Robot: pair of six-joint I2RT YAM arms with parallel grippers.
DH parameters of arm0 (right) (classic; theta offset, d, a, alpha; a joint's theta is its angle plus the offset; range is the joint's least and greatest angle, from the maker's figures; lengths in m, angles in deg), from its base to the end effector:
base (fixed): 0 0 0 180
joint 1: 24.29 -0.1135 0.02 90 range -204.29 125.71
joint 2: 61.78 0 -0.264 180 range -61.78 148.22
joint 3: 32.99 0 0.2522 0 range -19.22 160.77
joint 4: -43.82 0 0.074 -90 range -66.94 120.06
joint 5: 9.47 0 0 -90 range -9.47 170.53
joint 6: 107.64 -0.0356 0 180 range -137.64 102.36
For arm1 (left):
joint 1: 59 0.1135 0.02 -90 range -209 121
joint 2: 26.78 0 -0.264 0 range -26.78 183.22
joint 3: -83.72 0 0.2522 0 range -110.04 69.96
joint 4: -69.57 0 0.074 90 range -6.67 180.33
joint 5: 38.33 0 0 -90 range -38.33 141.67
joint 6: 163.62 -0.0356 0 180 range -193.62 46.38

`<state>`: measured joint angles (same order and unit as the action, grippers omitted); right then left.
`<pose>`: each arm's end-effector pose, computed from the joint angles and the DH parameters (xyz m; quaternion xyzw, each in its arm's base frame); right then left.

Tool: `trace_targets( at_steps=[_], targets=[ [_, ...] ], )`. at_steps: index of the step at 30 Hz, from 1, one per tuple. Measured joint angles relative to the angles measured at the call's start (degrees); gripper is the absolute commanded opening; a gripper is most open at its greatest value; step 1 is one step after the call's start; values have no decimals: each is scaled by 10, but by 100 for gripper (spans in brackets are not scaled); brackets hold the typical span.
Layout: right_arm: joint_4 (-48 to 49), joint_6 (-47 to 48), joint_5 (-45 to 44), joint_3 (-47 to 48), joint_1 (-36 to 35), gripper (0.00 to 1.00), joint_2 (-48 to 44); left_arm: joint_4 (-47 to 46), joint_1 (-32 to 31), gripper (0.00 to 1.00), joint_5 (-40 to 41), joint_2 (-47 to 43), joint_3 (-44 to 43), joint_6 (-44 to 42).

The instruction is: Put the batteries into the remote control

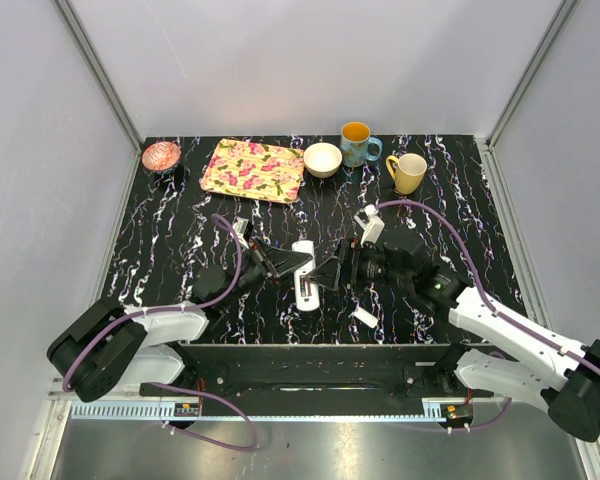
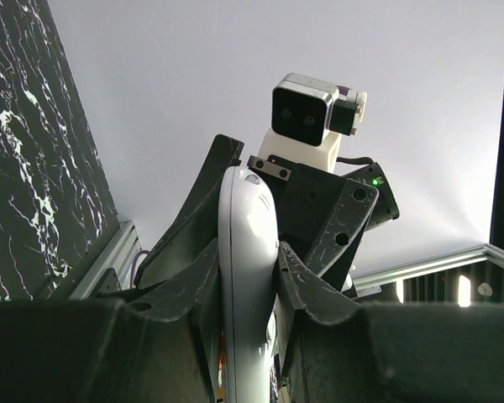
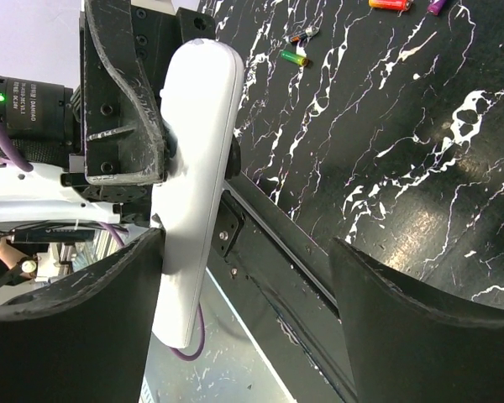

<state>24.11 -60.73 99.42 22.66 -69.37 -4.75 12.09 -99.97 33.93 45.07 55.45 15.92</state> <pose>0.1535 0.1702 0.2902 -0.1070 0.8117 0.4855 0.3067 0.1629 -0.1559 0.2164 -0.1398 0.6050 -0.7464 0.2394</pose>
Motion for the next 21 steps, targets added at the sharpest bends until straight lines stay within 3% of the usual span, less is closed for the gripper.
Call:
trace_targets(
  at_steps=[12,21],
  targets=[
    [-34,4,-18,8,0,83,-26,-3,0,0,4,4,0,5],
    [6,5,35,5,0,84,-26,-4,0,0,4,4,1,5]
  ],
)
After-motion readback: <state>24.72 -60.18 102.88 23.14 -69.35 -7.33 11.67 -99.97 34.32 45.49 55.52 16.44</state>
